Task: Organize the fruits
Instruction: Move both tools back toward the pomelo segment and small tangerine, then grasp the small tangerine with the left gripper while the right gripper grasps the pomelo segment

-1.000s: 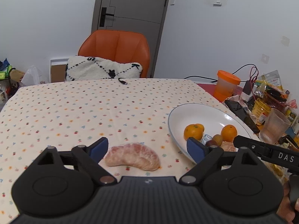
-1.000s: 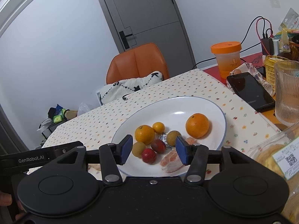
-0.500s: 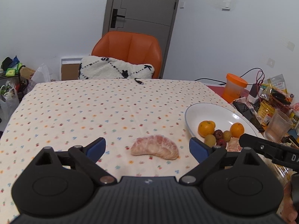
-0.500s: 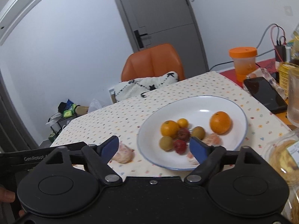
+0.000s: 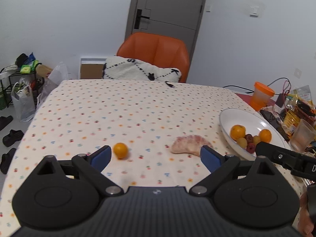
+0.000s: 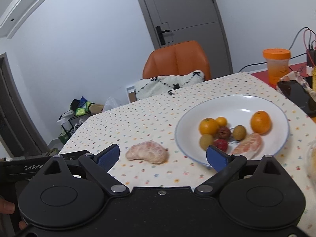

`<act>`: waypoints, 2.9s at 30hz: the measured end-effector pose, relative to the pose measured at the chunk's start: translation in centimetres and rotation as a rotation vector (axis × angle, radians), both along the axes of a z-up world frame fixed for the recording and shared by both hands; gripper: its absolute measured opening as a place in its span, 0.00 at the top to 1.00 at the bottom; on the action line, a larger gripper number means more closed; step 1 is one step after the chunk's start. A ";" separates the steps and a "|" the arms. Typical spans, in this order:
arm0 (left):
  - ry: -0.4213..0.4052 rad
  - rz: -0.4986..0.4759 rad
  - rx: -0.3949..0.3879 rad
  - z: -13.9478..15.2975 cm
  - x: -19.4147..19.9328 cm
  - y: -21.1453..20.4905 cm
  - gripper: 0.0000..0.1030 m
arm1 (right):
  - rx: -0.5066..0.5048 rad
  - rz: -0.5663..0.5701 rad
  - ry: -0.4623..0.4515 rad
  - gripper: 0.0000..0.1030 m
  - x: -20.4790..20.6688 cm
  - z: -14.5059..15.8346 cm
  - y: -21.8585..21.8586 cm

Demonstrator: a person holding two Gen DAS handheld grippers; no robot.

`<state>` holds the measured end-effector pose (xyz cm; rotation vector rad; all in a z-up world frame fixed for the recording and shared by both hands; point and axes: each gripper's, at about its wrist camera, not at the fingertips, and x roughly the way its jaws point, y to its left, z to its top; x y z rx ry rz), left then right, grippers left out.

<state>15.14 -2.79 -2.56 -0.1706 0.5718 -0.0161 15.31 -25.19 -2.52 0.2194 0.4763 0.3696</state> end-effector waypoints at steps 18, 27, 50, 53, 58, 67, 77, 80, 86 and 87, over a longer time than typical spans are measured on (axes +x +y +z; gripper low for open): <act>0.016 0.090 -0.044 -1.0 -0.8 4.5 0.07 | -0.030 0.068 0.055 0.06 0.7 -1.0 4.6; 0.016 0.084 -0.048 -2.0 0.3 4.7 0.16 | -0.052 0.070 0.092 0.06 1.7 -1.9 6.1; 0.071 0.045 -0.112 -4.9 4.1 5.6 0.52 | -0.165 0.010 0.158 0.06 6.0 -4.2 9.7; 0.066 0.042 -0.113 -5.0 4.5 5.5 0.54 | -0.186 0.011 0.151 0.06 6.3 -4.2 10.0; 0.065 0.046 -0.130 -5.1 5.3 5.5 0.66 | -0.219 0.020 0.141 0.05 6.8 -4.3 10.9; 0.061 0.054 -0.133 -5.1 5.3 6.1 0.78 | -0.226 0.020 0.130 0.05 7.4 -4.3 11.6; 0.057 0.094 -0.146 -4.7 4.6 7.7 0.78 | -0.308 0.013 0.109 0.16 8.3 -4.3 12.8; 0.054 0.095 -0.146 -4.5 4.5 7.8 0.78 | -0.310 0.019 0.105 0.17 8.3 -4.3 12.7; 0.049 0.090 -0.143 -4.2 4.2 7.6 0.78 | -0.272 0.061 0.088 0.17 7.0 -3.8 12.2; 0.047 0.091 -0.143 -4.1 4.1 7.5 0.78 | -0.268 0.066 0.080 0.17 6.7 -3.6 12.2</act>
